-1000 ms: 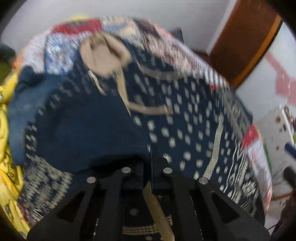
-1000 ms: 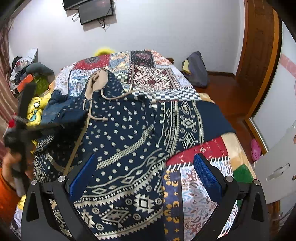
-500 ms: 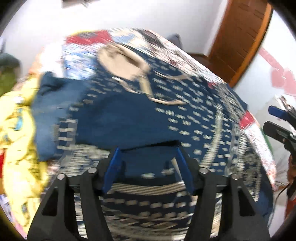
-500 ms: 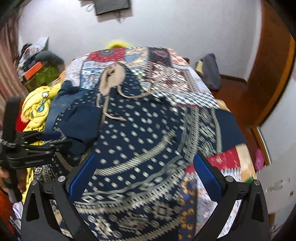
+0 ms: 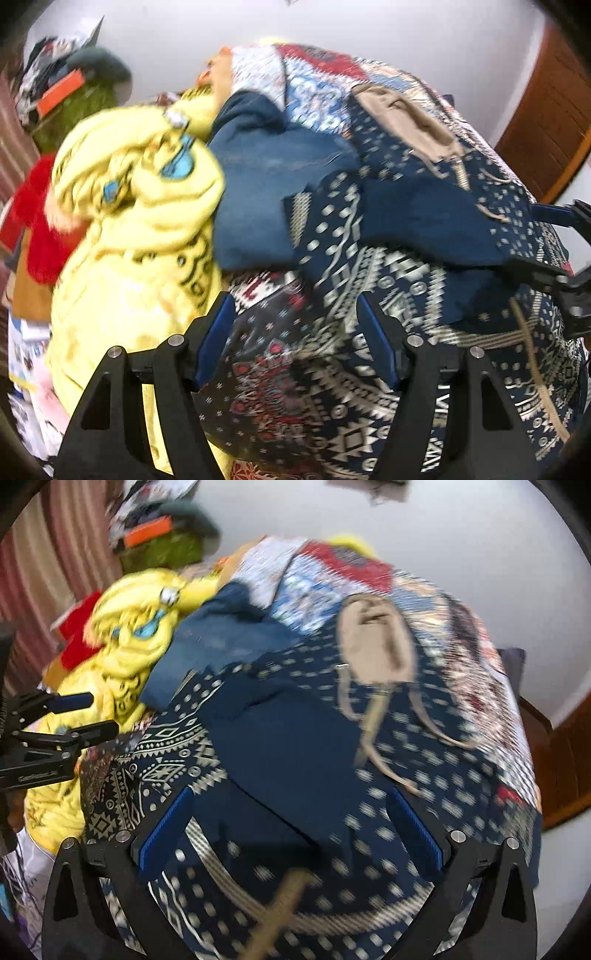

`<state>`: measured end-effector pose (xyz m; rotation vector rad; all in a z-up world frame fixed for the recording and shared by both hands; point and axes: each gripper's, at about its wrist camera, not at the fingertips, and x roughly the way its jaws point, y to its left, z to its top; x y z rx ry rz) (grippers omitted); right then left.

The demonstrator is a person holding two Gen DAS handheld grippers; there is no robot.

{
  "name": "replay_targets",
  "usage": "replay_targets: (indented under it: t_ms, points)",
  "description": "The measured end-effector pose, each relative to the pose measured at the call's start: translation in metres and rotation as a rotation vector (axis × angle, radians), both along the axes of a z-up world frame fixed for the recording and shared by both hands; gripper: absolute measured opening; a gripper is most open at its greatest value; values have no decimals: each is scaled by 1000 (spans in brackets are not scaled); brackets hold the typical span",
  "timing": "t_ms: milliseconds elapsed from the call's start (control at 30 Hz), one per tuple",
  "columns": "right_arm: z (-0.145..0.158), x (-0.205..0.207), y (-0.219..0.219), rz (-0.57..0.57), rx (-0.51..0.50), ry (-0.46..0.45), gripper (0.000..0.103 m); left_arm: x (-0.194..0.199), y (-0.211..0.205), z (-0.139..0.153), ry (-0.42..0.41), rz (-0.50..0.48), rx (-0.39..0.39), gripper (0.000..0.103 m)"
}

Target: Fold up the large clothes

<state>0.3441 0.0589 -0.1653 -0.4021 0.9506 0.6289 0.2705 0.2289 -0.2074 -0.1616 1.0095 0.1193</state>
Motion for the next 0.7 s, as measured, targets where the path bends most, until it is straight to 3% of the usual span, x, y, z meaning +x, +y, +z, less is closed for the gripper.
replay_targets:
  t_ms: [133,233,300,400,500,567,633,700]
  points:
    - [-28,13,37,46,-75,21,99,-3,10,-21,31,13,-42,67]
    - [-48,23,56,69,-125,50,81,-2,11,-35,46,18,-55,67]
    - [-60,28,65,69,-149,55,78,-2,10,-42,57,16,-69,67]
    - [-64,30,72,69,-170,-16,69,1,8,-53,74,16,-77,67]
    - [-62,30,73,76,-187,-79,49,3,5,-64,89,20,-91,67]
    - [-57,30,69,81,-178,-92,28,2,4,-69,93,26,-103,67]
    - [-51,31,63,80,-156,-90,16,1,2,-73,97,31,-98,69]
    - [-42,33,53,64,-111,-71,13,0,-1,-72,101,36,-84,69]
